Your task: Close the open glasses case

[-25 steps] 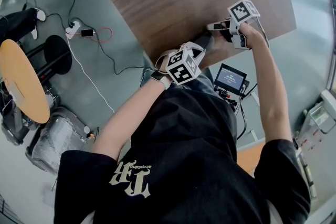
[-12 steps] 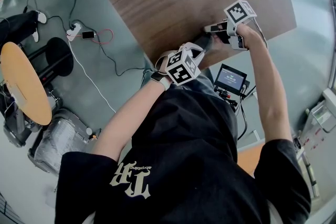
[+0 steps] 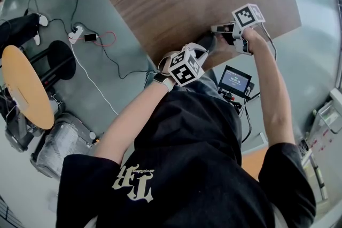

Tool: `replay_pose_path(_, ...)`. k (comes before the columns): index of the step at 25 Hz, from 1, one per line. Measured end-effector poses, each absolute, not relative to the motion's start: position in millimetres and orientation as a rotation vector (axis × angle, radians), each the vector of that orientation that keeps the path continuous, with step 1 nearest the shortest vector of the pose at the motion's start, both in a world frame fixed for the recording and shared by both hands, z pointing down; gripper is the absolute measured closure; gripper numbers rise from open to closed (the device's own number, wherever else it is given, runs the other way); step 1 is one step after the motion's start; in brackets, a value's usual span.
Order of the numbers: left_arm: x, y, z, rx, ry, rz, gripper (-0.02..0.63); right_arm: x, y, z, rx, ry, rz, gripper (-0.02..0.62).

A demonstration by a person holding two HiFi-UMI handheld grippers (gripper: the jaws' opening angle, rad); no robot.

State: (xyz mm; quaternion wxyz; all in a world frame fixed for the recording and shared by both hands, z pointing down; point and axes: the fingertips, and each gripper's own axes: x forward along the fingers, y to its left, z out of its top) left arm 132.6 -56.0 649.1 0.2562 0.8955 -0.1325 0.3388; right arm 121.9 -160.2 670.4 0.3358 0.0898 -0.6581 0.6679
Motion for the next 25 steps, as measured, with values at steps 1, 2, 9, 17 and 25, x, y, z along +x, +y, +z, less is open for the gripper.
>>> replay_pose_path(1,133,-56,649,2.431,-0.36,0.92,0.609,124,-161,671,0.248,-1.718,1.747,0.607)
replay_pose_path(2,133,-57,649,2.431,-0.361,0.921,0.609,126,-162,671,0.261,-1.72,1.753,0.607)
replay_pose_path(9,131,-60,652,2.425,-0.359,0.919,0.609,140,-166,673,0.339,-1.728,1.786,0.607)
replay_pose_path(17,133,-60,651,2.419,-0.355,0.925,0.609,136,-167,668,0.34,-1.752,1.842,0.607)
replay_pose_path(25,133,-62,652,2.422,-0.353,0.933,0.609,135,-168,674,0.337,-1.728,1.864,0.603)
